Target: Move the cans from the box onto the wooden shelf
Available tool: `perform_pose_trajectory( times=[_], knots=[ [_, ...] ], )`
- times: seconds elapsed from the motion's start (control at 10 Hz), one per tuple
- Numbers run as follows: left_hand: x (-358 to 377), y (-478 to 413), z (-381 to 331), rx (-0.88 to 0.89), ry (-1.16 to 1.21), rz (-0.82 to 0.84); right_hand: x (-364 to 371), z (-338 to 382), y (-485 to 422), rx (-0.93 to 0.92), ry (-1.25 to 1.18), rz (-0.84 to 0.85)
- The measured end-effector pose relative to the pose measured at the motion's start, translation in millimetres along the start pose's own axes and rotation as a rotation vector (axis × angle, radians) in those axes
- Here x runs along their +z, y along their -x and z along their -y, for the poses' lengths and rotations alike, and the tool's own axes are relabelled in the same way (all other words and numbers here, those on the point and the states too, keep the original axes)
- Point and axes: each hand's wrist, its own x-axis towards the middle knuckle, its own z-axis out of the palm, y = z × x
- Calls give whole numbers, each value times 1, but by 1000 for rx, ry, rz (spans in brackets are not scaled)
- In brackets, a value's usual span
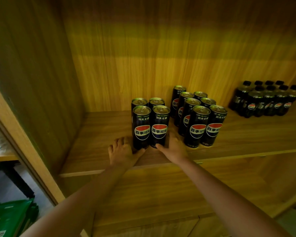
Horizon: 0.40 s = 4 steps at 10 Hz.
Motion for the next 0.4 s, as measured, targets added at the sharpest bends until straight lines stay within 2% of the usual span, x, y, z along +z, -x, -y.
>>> perform_pose_trajectory(
  times=[0.1, 0.3, 0.4],
  knots=[
    [-18, 8, 1, -7, -17, -19, -9, 8, 7, -43, 16, -61],
    [-70, 51, -13, 109, -22, -119, -39, 33, 35, -136, -17, -123],
    [-95, 86, -28, 197, -131, -147, -69, 44, 59, -192, 92, -84]
  ],
)
